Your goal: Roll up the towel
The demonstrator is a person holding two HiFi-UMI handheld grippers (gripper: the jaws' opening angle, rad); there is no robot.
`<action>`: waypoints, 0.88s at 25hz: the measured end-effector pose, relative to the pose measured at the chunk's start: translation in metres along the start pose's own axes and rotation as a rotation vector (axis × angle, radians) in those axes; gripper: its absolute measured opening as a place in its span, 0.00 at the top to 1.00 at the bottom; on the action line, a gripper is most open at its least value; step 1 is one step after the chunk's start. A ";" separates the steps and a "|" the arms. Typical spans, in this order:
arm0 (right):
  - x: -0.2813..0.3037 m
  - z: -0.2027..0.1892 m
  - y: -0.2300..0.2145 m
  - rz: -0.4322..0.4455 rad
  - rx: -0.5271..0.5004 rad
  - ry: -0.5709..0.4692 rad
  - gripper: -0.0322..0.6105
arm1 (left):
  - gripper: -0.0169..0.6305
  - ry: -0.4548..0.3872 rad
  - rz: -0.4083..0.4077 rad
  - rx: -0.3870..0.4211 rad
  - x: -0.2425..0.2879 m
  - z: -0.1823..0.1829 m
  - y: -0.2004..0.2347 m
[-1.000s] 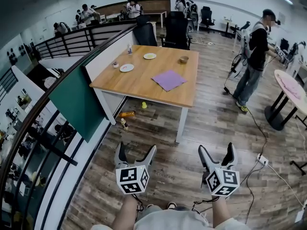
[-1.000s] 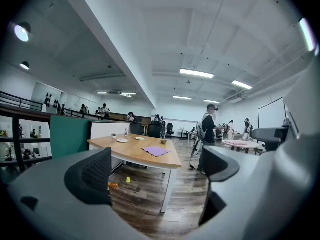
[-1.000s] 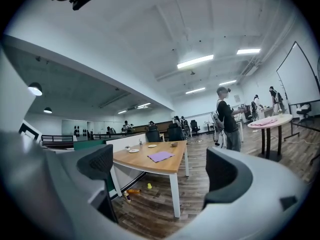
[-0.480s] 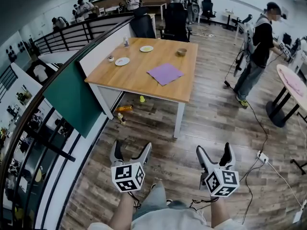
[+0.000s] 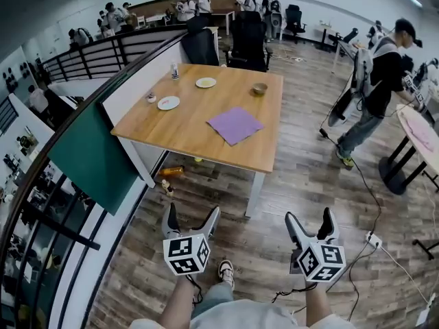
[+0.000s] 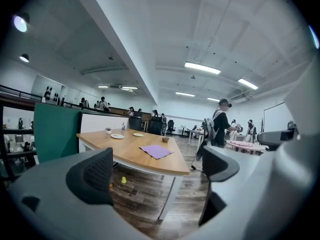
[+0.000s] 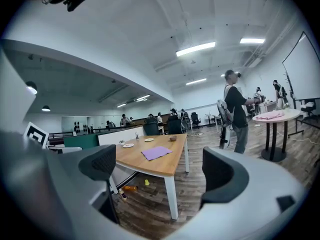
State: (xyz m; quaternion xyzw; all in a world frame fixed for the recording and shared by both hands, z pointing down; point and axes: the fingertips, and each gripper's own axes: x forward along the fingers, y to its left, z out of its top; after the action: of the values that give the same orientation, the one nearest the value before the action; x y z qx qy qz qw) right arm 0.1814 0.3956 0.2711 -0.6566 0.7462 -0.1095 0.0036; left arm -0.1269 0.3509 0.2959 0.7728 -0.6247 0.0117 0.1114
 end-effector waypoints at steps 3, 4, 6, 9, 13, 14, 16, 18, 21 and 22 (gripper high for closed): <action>0.041 0.010 0.000 0.007 -0.011 0.006 0.11 | 0.12 0.002 -0.001 -0.012 0.041 0.008 0.016; 0.054 0.012 0.001 0.007 -0.012 0.007 0.11 | 0.12 0.006 -0.002 -0.010 0.055 0.010 0.022; 0.078 0.015 0.000 -0.001 -0.014 0.009 0.11 | 0.12 0.016 -0.006 0.000 0.080 0.014 0.032; 0.112 0.023 -0.004 -0.020 -0.019 0.009 0.12 | 0.12 0.023 -0.016 0.005 0.116 0.021 0.043; 0.151 0.033 -0.012 -0.041 -0.014 0.002 0.13 | 0.12 0.031 -0.033 0.017 0.158 0.032 0.051; 0.160 0.035 -0.014 -0.048 -0.010 -0.003 0.13 | 0.12 0.033 -0.037 0.023 0.168 0.034 0.052; 0.177 0.038 -0.019 -0.062 0.003 -0.011 0.13 | 0.12 0.039 -0.046 0.031 0.187 0.036 0.056; 0.190 0.038 -0.023 -0.072 0.015 -0.013 0.13 | 0.12 0.052 -0.055 0.037 0.202 0.036 0.059; 0.207 0.035 -0.032 -0.087 0.031 0.000 0.13 | 0.12 0.074 -0.070 0.046 0.223 0.034 0.058; 0.213 0.034 -0.036 -0.092 0.036 0.006 0.14 | 0.12 0.082 -0.073 0.049 0.229 0.032 0.056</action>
State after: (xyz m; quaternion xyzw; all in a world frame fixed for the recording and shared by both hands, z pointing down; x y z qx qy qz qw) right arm 0.1925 0.1774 0.2739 -0.6898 0.7131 -0.1249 0.0081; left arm -0.1350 0.1132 0.3098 0.7966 -0.5904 0.0542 0.1184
